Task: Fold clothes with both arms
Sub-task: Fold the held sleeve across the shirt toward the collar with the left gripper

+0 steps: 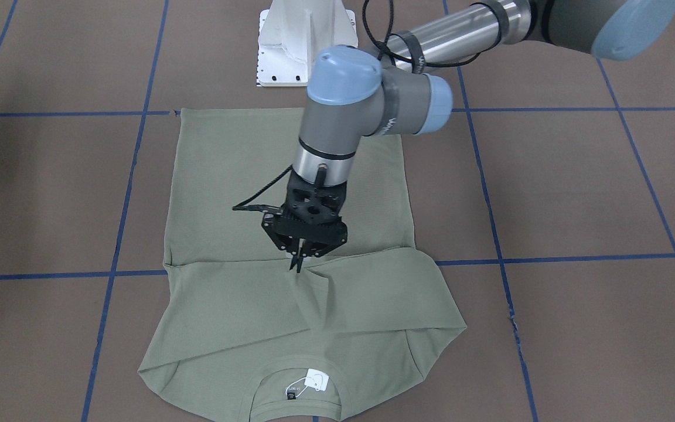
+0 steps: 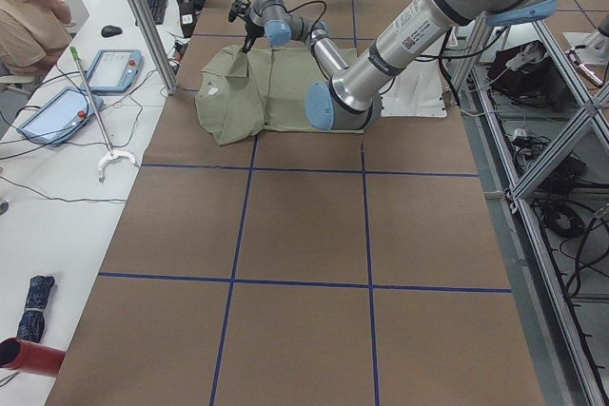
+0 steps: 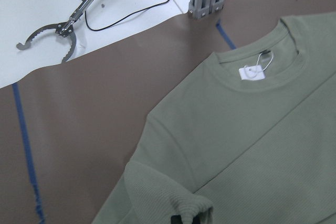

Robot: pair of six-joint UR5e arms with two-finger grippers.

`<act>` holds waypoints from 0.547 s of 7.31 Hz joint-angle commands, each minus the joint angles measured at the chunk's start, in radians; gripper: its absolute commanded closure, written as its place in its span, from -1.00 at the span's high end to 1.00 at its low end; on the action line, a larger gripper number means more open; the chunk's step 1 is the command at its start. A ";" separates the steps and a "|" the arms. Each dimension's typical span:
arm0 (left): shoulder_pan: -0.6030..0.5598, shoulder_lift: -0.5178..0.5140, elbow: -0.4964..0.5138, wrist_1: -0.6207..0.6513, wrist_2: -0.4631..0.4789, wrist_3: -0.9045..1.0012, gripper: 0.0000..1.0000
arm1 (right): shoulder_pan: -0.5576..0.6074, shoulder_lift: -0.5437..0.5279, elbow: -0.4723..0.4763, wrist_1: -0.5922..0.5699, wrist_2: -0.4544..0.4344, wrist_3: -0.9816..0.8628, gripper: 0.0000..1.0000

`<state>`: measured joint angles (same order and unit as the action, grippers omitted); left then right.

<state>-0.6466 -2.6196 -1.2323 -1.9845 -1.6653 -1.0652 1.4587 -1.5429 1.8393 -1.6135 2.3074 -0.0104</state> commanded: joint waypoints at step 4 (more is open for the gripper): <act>0.202 -0.098 0.201 -0.249 0.140 -0.018 -1.00 | 0.002 -0.016 0.002 0.006 -0.002 0.003 1.00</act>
<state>-0.4723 -2.6895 -1.0654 -2.2102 -1.5356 -1.0841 1.4603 -1.5560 1.8406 -1.6095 2.3065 -0.0088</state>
